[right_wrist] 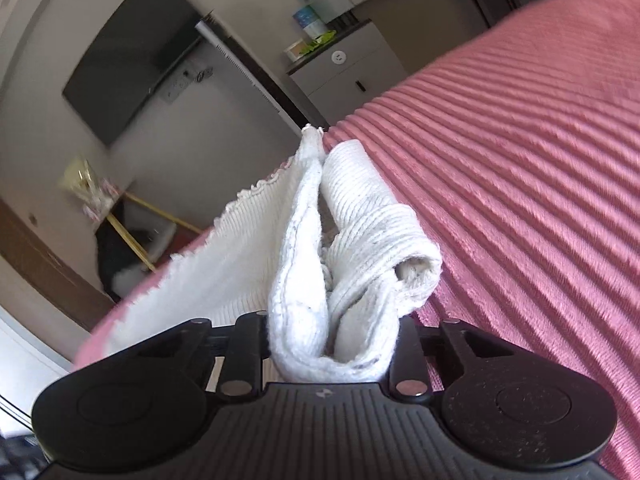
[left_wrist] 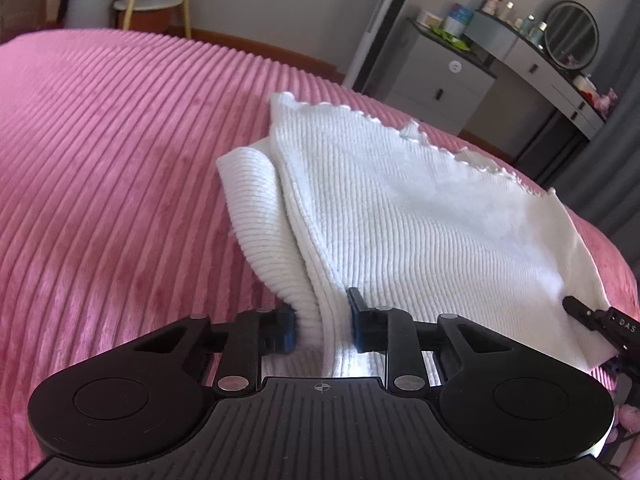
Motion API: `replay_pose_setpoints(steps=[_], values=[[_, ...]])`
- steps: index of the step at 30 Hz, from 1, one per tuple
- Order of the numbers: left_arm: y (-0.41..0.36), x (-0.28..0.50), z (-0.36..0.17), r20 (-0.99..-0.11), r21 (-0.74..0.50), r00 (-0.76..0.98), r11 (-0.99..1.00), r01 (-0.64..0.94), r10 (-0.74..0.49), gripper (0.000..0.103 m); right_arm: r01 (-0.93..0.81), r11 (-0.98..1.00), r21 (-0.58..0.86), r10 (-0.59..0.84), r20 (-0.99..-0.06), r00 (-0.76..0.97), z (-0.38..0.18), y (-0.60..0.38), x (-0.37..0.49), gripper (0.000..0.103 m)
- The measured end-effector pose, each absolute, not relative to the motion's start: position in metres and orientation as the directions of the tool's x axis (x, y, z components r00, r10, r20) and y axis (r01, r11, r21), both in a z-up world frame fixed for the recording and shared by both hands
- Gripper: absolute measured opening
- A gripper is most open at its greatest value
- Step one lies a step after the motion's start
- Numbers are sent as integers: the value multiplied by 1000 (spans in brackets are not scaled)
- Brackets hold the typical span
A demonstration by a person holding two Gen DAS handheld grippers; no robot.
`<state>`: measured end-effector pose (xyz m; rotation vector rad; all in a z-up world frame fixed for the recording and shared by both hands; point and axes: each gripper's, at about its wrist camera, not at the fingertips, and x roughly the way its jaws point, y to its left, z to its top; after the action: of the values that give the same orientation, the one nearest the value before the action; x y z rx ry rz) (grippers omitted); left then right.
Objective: Fold small clothes
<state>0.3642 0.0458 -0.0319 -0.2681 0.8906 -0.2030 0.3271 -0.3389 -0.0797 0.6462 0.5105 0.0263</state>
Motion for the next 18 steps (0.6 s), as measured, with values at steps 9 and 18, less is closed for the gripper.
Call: replay_pose_setpoints(steps=[9, 18], values=[[65, 347, -4, -680, -321, 660, 939, 122, -318, 22, 51, 844, 534, 209, -415, 886, -61, -335, 306, 19], [69, 343, -9, -720, -86, 679, 990, 116, -142, 63, 54, 896, 441, 183, -477, 860, -45, -369, 283, 54]])
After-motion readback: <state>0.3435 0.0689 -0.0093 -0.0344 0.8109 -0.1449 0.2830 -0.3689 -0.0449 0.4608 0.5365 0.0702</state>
